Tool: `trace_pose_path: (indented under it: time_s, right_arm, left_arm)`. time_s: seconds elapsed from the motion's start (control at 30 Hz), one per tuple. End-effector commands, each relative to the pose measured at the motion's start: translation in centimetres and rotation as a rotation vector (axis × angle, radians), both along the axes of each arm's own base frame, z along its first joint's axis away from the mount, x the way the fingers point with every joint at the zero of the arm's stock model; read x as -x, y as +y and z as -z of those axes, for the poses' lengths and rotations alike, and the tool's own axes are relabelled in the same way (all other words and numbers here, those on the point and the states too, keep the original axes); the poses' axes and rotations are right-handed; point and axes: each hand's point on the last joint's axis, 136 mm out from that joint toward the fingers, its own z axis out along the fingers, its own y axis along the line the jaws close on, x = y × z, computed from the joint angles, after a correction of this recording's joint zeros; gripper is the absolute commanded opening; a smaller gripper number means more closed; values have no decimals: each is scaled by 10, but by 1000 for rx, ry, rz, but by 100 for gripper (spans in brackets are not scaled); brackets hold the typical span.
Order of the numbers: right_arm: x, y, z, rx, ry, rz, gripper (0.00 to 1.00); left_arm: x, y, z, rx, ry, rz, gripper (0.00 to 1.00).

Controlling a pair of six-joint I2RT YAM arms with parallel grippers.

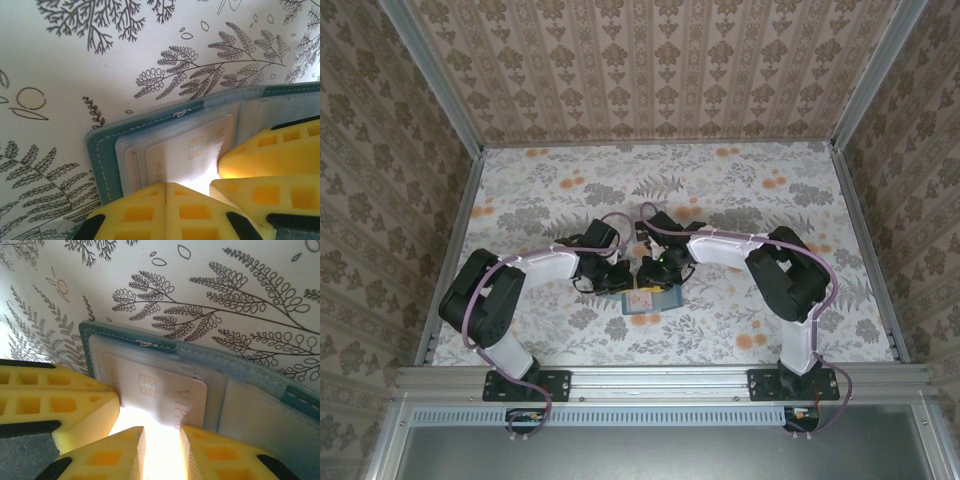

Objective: Take the credit cards out of the card holder

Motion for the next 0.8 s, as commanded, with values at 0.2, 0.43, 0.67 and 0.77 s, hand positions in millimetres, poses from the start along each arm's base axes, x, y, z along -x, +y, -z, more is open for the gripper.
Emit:
trace_pose_path:
  time_s: [0.2,0.43,0.67,0.77]
  right_arm:
    - [11,-32,17,151,15,-2,30]
    - [11,-34,15,156,14,-3,31]
    - [11,-37,8,162,0,2,33]
    - [11,-37,4,159,-7,1,34]
  left_arm:
    - [12,16,10,-86,28,15,8]
    - [12,16,9,-86,26,19,9]
    - [14,20,10,-100,28,24,10]
    - [15,21,11,-110,32,30,10]
